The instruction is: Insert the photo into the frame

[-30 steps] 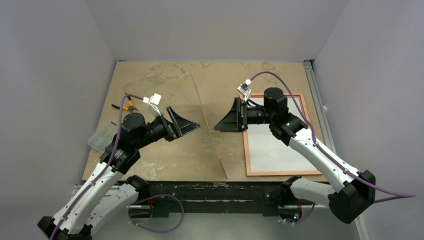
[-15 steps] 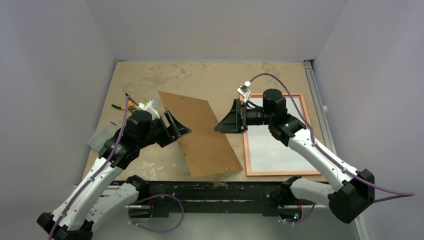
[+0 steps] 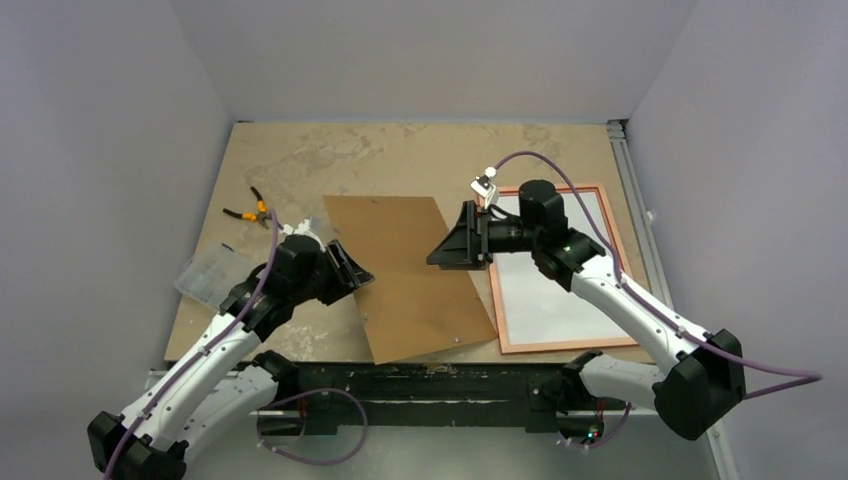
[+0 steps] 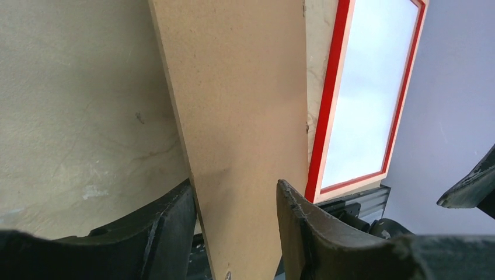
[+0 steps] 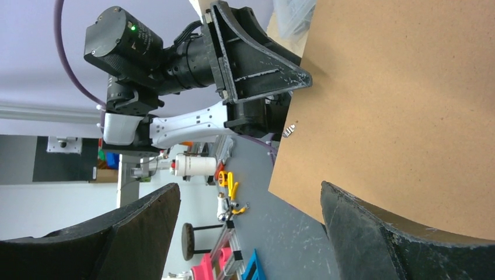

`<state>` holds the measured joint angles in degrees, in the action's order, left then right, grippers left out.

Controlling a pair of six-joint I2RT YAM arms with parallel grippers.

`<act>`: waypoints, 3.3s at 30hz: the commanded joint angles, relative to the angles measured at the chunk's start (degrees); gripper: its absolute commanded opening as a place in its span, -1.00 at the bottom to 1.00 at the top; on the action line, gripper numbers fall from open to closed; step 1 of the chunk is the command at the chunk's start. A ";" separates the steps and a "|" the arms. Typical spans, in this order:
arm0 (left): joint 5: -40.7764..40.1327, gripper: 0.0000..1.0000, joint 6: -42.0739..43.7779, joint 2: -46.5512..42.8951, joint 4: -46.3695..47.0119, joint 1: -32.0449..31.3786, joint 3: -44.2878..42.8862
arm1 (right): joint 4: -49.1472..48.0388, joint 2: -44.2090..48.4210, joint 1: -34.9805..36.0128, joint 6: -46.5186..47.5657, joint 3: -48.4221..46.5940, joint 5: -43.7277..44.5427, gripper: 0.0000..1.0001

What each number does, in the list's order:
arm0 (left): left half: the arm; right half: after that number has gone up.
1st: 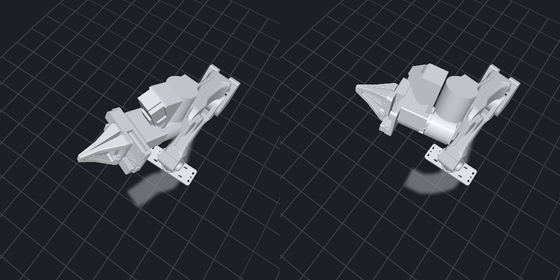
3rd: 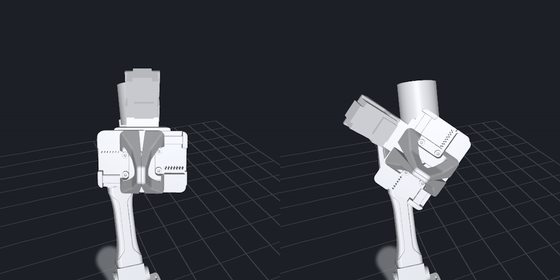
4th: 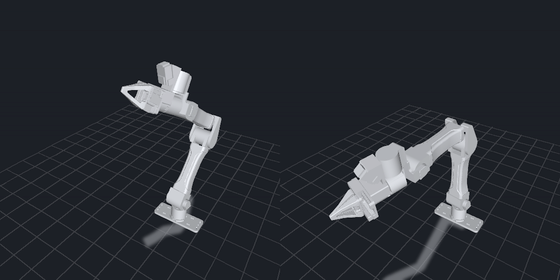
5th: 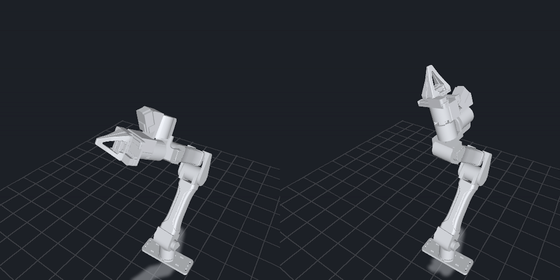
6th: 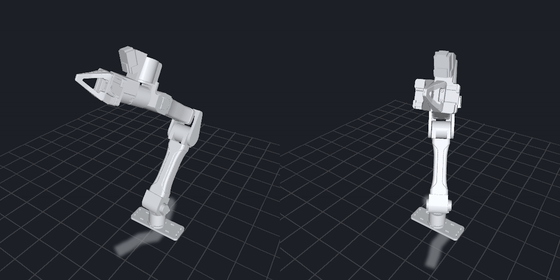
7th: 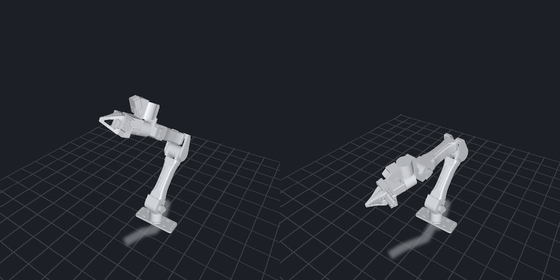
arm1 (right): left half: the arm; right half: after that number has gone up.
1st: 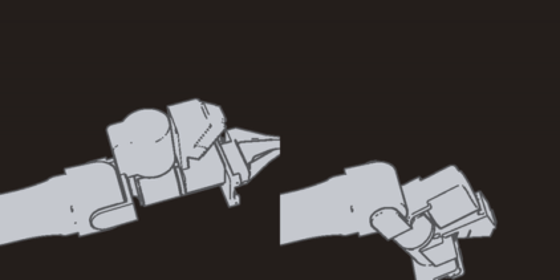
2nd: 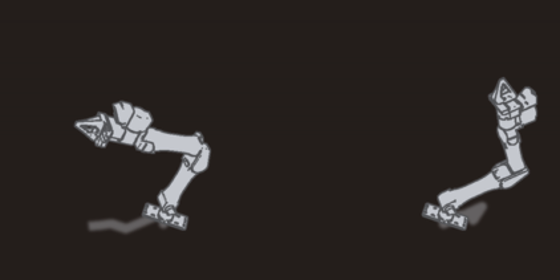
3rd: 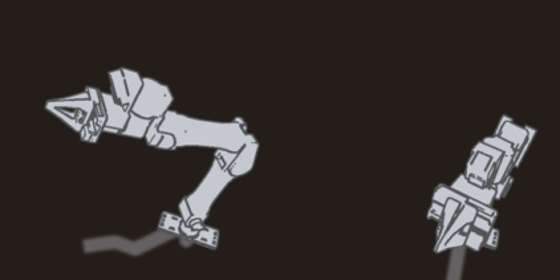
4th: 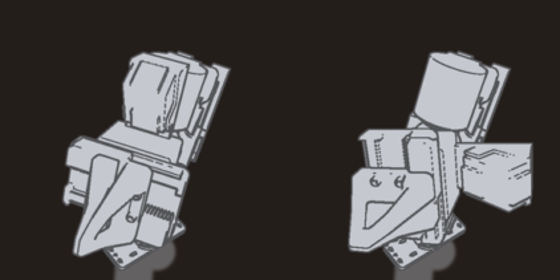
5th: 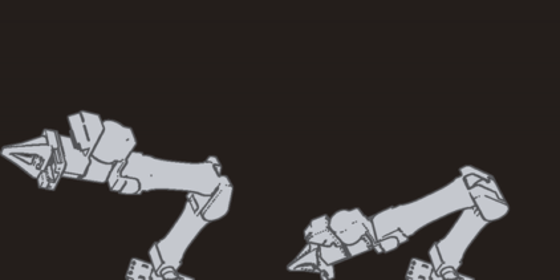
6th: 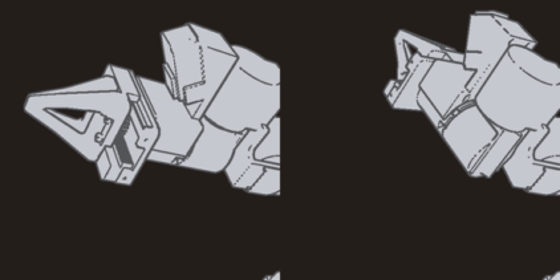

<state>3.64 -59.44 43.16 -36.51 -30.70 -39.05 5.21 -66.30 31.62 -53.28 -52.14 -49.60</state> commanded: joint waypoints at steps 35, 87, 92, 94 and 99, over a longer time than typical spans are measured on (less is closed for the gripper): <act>3.94 -1.00 -5.31 -16.93 15.24 0.20 -8.42 | 7.71 -6.51 -12.68 16.19 5.90 -2.52 0.79; 2.46 -1.00 -6.42 -22.92 2.66 0.19 -2.27 | -20.85 4.64 -20.64 -13.00 -0.11 -24.05 -0.43; 0.68 -1.00 -5.86 -22.61 2.53 0.17 -2.57 | -19.71 5.17 -20.63 -12.94 0.06 -24.79 -0.53; 0.92 -1.00 -5.25 -21.53 2.41 0.16 -3.12 | -19.18 5.22 -20.63 -12.84 0.32 -24.75 -0.55; 1.14 -1.00 -4.37 -20.13 1.42 0.12 -4.11 | -17.76 5.31 -20.54 -11.94 0.28 -24.99 -0.77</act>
<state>4.03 -67.90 20.32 -31.44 -30.39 -42.44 -10.66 -62.61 9.67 -65.49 -48.53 -69.19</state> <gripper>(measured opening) 0.023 0.168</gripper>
